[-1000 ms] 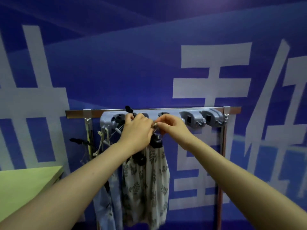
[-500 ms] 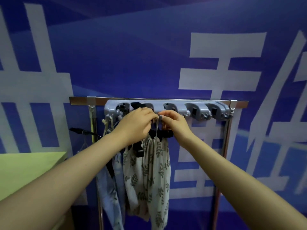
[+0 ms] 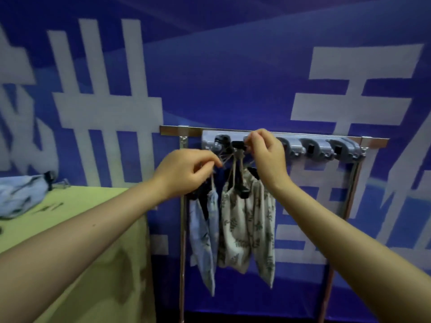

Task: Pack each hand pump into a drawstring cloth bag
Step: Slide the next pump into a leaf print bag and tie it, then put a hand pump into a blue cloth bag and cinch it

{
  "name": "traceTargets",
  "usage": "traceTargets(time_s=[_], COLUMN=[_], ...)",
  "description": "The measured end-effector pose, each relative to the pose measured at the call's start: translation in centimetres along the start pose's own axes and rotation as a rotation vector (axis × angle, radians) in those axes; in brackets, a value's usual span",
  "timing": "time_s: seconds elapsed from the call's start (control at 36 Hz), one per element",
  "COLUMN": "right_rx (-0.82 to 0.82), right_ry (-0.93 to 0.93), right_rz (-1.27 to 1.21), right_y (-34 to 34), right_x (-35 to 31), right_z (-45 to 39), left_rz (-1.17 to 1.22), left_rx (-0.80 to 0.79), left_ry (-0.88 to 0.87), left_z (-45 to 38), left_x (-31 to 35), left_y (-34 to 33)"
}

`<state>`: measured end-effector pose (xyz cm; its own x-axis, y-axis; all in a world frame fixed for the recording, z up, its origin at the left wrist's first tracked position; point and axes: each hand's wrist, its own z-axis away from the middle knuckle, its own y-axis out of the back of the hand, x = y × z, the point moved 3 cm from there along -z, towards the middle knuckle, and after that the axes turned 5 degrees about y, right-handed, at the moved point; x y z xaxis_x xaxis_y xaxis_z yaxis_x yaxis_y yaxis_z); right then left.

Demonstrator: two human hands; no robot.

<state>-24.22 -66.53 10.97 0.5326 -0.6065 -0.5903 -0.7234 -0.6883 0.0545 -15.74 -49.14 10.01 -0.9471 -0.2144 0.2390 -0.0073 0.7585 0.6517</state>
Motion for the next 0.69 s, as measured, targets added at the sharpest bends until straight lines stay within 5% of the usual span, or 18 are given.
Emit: traceTargets(time_s=[0.36,0.69], right_rx=[-0.783,-0.755], right_ry=[-0.233,-0.415], right_rz=[-0.197,-0.216], right_y=[-27.2,-46.3], right_x=[-5.1,-3.3], right_z=[11.0,18.4], left_rz=[0.082,-0.486], left_rx=[0.240,0.378], left_ry=[0.848,1.158], left_z=[18.9,34.3], left_x=[-14.3,-25.4], left_y=[15.8,27.5])
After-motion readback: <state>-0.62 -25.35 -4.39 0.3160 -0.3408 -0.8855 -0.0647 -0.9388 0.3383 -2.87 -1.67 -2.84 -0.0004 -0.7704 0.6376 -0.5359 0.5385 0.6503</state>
